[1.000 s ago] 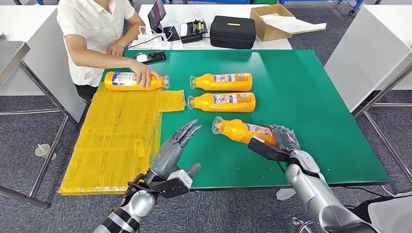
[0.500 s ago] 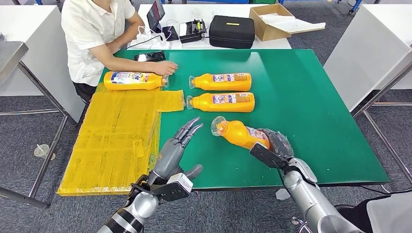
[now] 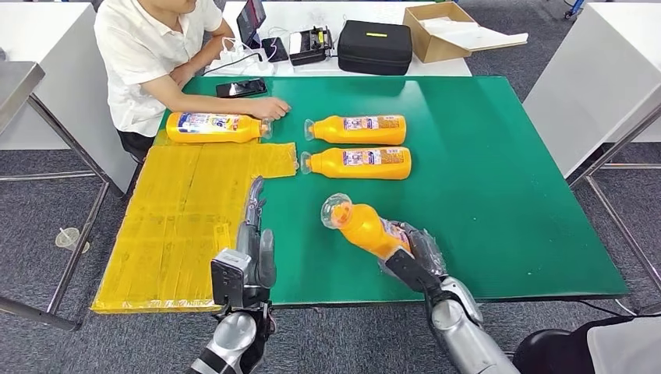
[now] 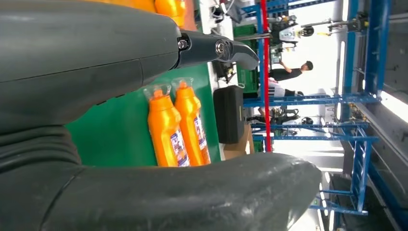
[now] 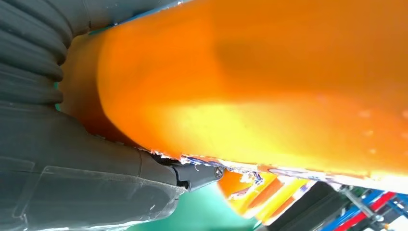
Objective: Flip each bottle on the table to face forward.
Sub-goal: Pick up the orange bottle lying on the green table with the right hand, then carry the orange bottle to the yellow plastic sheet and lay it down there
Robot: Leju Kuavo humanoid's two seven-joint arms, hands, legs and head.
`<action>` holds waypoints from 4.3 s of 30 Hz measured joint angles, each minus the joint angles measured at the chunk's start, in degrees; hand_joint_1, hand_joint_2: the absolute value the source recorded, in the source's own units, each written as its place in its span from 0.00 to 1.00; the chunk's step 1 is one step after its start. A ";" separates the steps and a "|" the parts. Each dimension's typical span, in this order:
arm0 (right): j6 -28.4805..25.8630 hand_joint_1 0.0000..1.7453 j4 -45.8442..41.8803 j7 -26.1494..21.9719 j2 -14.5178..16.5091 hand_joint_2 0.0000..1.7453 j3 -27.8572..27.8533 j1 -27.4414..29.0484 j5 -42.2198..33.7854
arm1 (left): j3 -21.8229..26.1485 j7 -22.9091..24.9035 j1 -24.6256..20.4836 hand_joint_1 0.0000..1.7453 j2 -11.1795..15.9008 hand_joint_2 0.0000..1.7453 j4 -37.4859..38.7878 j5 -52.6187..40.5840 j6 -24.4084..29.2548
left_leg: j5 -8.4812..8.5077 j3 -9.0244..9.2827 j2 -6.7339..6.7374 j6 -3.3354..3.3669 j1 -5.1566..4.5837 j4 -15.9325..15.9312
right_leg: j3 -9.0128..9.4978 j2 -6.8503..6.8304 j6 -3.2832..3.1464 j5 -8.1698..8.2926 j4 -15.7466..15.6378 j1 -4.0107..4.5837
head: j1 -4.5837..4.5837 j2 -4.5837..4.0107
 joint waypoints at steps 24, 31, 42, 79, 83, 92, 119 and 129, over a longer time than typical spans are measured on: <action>-5.05 1.00 -6.59 -3.15 4.98 1.00 6.30 0.94 -6.09 | -0.64 4.60 0.53 0.00 -0.19 1.00 -1.93 13.99 -2.70 | 0.02 -0.36 -0.04 0.02 -0.04 0.01 | -0.31 -0.07 0.00 -0.01 0.01 -0.06 | 0.01 0.00; -2.20 1.00 -6.49 -3.14 5.43 1.00 6.47 0.00 -9.18 | -0.61 8.19 0.47 0.00 -0.18 0.00 -1.64 19.37 -7.49 | 0.01 -0.36 -0.03 0.02 -0.04 0.00 | -0.33 -0.07 0.00 -0.01 0.01 -0.06 | 0.01 0.00; 0.45 1.00 -6.13 -3.69 5.99 1.00 6.37 -0.65 -14.29 | -0.54 10.57 0.48 0.00 -0.16 1.00 -0.92 26.78 -11.46 | 0.01 -0.37 -0.04 0.02 -0.04 0.00 | -0.33 -0.07 0.00 -0.01 0.01 -0.06 | 0.01 0.00; -1.48 1.00 2.30 1.73 7.95 1.00 9.83 -7.72 -8.08 | -6.03 5.55 -2.64 0.00 -0.58 1.00 2.38 11.40 -5.37 | 0.04 -0.38 -0.03 0.02 -0.04 0.01 | -0.34 -0.07 0.01 0.00 0.01 -0.06 | 0.02 0.00; -3.19 1.00 4.27 2.40 8.22 1.00 11.22 -9.05 -6.02 | -6.27 7.62 -2.86 0.00 -0.58 1.00 2.36 12.50 -7.65 | 0.04 -0.38 -0.04 0.03 -0.04 0.01 | -0.34 -0.07 0.01 0.00 0.02 -0.06 | 0.01 0.00; -5.69 1.00 6.33 3.54 8.66 1.00 12.84 -10.31 -3.01 | -6.14 8.88 -3.47 0.00 -0.58 1.00 2.37 13.26 -8.96 | 0.04 -0.40 -0.04 0.03 -0.04 0.00 | -0.35 -0.07 0.01 0.00 0.02 -0.06 | 0.01 0.00; -16.12 1.00 9.04 5.60 9.69 1.00 19.10 -12.96 8.08 | -1.37 8.63 -3.42 0.00 -1.00 1.00 -0.22 15.78 -7.11 | 0.05 -0.40 -0.04 0.03 -0.04 0.02 | -0.36 -0.08 0.01 0.00 0.03 -0.06 | 0.02 0.00; -15.67 1.00 9.47 3.31 9.67 1.00 20.45 -13.00 7.23 | -0.47 9.22 -3.37 0.34 -1.00 1.00 -0.68 17.52 -9.19 | 0.05 -0.40 -0.04 0.02 -0.03 0.01 | -0.37 -0.07 0.00 0.00 0.03 -0.06 | 0.01 0.00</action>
